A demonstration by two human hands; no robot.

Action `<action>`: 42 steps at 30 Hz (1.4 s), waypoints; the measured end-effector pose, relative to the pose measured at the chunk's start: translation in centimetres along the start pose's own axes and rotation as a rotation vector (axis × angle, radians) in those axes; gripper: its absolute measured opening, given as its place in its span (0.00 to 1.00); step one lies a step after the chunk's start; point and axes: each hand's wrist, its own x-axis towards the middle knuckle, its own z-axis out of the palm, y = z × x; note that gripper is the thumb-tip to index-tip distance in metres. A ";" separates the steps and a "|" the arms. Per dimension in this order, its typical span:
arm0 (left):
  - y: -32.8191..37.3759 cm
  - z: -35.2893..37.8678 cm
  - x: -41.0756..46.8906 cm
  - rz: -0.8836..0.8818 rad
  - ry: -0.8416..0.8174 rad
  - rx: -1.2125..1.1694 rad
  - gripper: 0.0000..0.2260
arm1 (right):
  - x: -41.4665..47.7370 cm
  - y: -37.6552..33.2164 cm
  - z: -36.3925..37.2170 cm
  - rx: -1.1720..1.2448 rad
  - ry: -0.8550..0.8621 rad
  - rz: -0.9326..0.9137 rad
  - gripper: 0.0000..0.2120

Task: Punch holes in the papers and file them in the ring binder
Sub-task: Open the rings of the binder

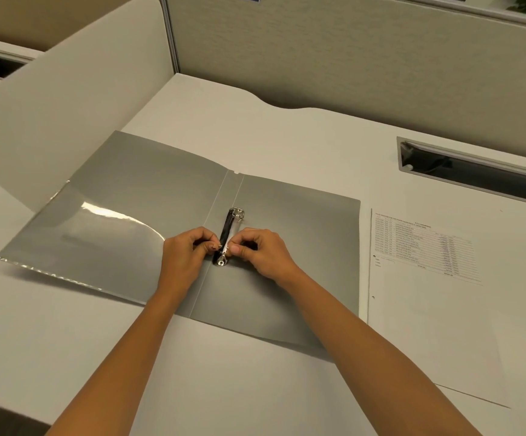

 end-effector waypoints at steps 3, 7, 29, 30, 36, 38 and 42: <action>-0.1 -0.1 0.0 -0.007 0.001 0.001 0.09 | 0.0 0.4 -0.3 0.028 -0.019 -0.003 0.03; 0.0 -0.3 0.0 -0.034 -0.001 -0.020 0.09 | -0.2 0.9 -0.5 0.093 -0.028 -0.006 0.03; 0.7 -0.7 -0.9 -0.090 0.020 -0.066 0.06 | -1.2 0.8 -1.3 0.240 0.029 0.033 0.05; 0.9 -0.7 -0.9 -0.093 0.013 -0.074 0.06 | -1.3 0.7 -1.4 0.256 0.038 0.051 0.05; 1.8 -0.5 -1.2 -0.108 0.013 -0.121 0.09 | -2.8 -0.4 -2.9 0.368 0.086 0.098 0.05; 2.2 -0.4 -1.5 -0.117 0.054 -0.161 0.09 | -3.7 -0.7 -3.7 0.384 0.124 0.104 0.06; 3.3 0.0 -1.8 -0.020 0.067 -0.085 0.10 | -5.7 -1.3 -5.6 0.403 0.274 0.097 0.06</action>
